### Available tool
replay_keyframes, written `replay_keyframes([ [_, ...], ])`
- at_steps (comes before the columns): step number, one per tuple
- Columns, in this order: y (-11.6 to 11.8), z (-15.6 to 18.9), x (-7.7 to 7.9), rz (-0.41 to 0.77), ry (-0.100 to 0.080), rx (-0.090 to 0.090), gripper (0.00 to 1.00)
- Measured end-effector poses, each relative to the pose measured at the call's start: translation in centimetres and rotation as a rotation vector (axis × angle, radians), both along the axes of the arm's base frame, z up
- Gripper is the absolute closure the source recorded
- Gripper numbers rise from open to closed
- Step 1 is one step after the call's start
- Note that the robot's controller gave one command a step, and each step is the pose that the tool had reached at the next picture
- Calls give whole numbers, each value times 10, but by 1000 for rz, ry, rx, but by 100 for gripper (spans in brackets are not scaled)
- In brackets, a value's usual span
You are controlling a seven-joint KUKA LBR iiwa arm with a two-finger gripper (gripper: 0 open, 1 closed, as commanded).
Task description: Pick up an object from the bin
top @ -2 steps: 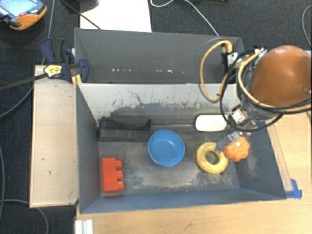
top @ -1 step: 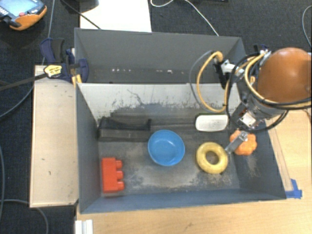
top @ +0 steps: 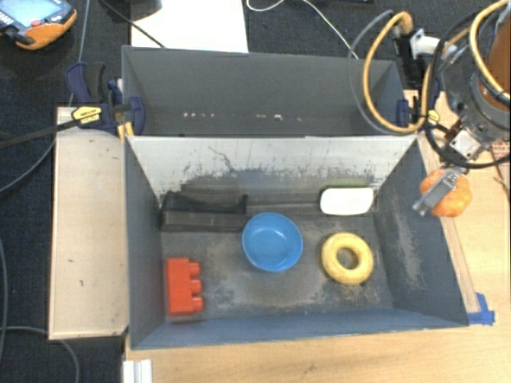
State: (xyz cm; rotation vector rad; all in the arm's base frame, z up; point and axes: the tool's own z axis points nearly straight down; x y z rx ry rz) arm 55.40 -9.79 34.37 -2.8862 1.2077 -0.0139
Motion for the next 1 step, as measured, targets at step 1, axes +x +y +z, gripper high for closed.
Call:
replay_keyframes([
  [1,-33,-66,12,194,3,0,100],
])
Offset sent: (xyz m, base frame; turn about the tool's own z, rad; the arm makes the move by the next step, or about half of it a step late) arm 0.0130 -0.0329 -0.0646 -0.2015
